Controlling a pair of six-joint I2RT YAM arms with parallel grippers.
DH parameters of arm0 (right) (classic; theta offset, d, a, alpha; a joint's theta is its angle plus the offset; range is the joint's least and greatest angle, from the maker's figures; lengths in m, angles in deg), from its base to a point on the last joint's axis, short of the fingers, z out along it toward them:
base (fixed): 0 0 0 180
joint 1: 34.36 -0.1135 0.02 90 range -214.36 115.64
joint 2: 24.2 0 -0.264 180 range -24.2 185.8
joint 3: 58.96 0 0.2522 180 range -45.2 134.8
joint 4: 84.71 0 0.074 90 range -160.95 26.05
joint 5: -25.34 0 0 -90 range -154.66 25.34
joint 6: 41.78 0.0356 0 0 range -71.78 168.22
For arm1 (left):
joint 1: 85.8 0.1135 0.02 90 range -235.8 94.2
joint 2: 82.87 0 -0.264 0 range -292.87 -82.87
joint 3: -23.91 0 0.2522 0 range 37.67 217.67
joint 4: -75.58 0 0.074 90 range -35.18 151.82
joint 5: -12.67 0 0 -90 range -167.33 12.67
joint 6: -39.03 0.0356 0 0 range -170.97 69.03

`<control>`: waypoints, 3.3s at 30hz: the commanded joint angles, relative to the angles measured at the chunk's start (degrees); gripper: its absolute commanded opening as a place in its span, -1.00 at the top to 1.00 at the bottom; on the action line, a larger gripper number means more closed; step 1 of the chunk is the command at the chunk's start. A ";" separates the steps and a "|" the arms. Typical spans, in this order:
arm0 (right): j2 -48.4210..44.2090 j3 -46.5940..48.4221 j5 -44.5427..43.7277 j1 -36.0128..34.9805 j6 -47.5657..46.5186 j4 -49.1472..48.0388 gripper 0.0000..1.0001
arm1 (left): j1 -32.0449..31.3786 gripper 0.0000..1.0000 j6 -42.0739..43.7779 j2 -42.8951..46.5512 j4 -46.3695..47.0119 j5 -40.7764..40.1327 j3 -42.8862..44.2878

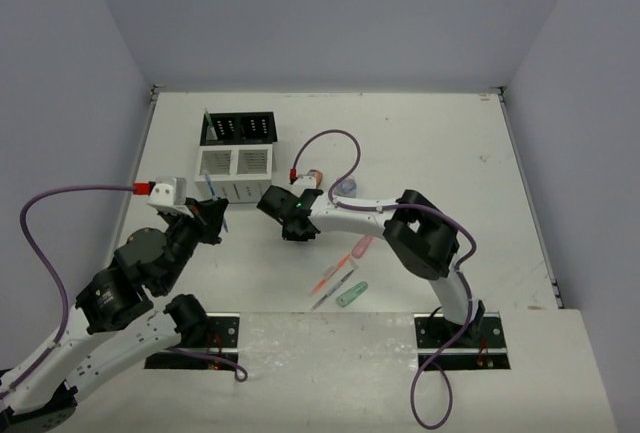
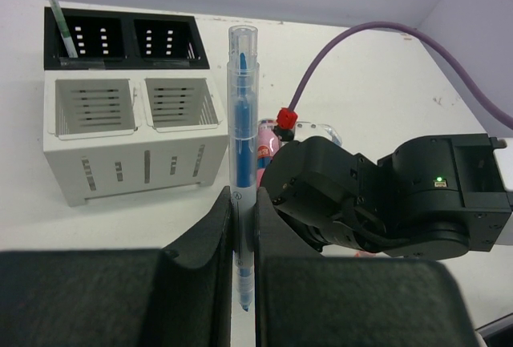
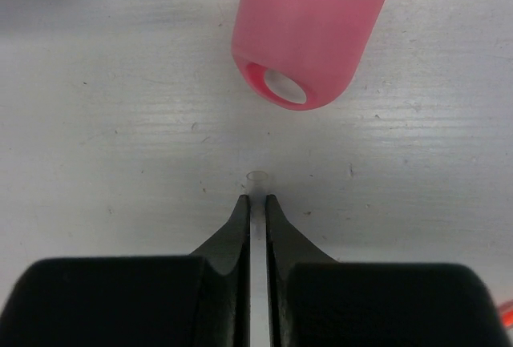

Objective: Sort the stationery into containers
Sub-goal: Pick up the pen cap from the center of the board, then close the pen cap on the pen.

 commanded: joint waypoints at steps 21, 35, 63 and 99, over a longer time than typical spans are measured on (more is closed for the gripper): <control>-82.46 -57.89 30.68 -4.16 -44.93 -52.32 1.00 | 0.34 1.00 -13.34 -10.86 64.50 41.85 -9.97; -82.63 -54.40 31.95 -4.12 -43.08 -52.27 1.00 | 0.16 1.00 -20.42 -19.58 74.32 48.33 -10.42; -79.69 -50.76 36.65 -4.21 -40.75 -51.43 1.00 | -0.01 1.00 -16.22 -20.80 69.54 56.97 -10.07; -79.84 -48.67 32.65 -4.16 -39.30 -52.24 1.00 | -0.10 1.00 -17.02 -22.82 73.34 57.62 -11.03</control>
